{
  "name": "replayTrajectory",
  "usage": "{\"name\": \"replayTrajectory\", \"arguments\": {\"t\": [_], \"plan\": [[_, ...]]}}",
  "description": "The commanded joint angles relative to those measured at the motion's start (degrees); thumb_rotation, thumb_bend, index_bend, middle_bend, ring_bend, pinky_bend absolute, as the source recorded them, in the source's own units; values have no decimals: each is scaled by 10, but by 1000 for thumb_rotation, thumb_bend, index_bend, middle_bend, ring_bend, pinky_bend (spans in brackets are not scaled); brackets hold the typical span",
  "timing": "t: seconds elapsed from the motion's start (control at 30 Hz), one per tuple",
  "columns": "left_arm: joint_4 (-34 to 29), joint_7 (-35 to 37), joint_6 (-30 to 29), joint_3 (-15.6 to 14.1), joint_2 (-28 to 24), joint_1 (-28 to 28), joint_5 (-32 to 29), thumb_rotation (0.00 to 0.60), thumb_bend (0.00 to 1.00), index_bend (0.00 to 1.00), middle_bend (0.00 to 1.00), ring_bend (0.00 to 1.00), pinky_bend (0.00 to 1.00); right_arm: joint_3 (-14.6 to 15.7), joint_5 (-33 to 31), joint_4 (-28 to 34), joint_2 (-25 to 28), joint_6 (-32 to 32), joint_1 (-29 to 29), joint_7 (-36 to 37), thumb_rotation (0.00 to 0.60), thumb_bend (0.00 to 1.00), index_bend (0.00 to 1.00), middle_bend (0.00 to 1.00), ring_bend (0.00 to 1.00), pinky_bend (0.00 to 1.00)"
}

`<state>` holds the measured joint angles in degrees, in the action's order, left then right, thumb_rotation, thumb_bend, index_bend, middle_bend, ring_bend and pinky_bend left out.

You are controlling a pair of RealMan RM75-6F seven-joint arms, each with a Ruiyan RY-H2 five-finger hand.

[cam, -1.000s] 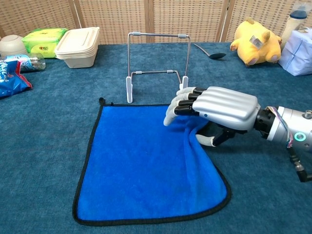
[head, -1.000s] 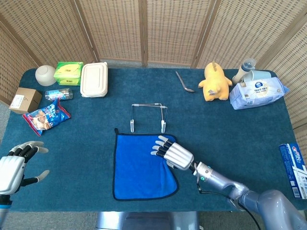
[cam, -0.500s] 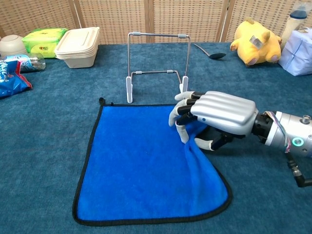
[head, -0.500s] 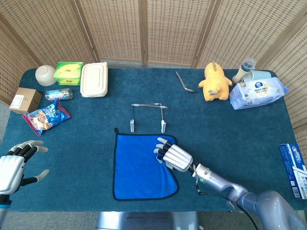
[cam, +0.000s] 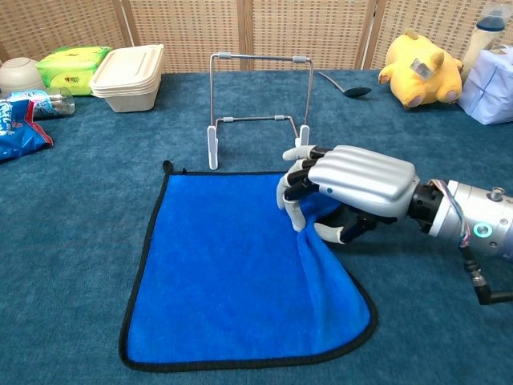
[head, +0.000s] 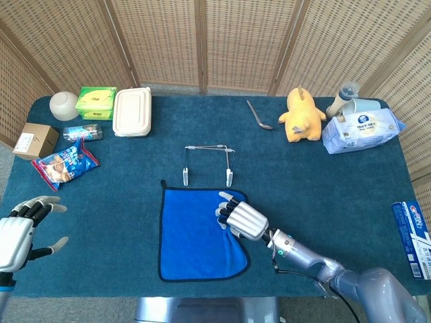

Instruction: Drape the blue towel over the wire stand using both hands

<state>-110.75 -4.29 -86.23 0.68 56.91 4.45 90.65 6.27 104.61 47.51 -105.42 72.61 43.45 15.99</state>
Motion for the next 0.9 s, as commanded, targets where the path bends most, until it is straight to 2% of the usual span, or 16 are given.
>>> {"name": "replayTrajectory", "arguments": {"t": [0.03, 0.2, 0.4, 0.7, 0.9], "plan": [[0, -1, 1, 0, 0, 0, -1, 600, 274, 352, 286, 251, 254, -3, -6, 4, 0, 3, -3, 7, 600, 451, 707, 386, 293, 121], [9, -20, 10, -4, 4, 4, 3, 600, 274, 360, 286, 250, 254, -7, -12, 12, 6, 8, -7, 10, 600, 455, 725, 392, 299, 121], [62, -60, 39, -9, 35, 31, 49, 600, 275, 362, 288, 247, 242, -10, -18, 23, 14, 10, -11, 10, 600, 453, 724, 393, 302, 120], [165, -16, 86, -10, 95, 105, 138, 600, 273, 349, 241, 168, 191, -11, -21, 35, 19, 7, -14, -1, 600, 454, 724, 393, 303, 121], [247, 30, 116, -21, 148, 157, 183, 600, 275, 343, 197, 120, 166, -13, -23, 49, 24, 7, -17, -10, 600, 454, 723, 394, 304, 120]]}}
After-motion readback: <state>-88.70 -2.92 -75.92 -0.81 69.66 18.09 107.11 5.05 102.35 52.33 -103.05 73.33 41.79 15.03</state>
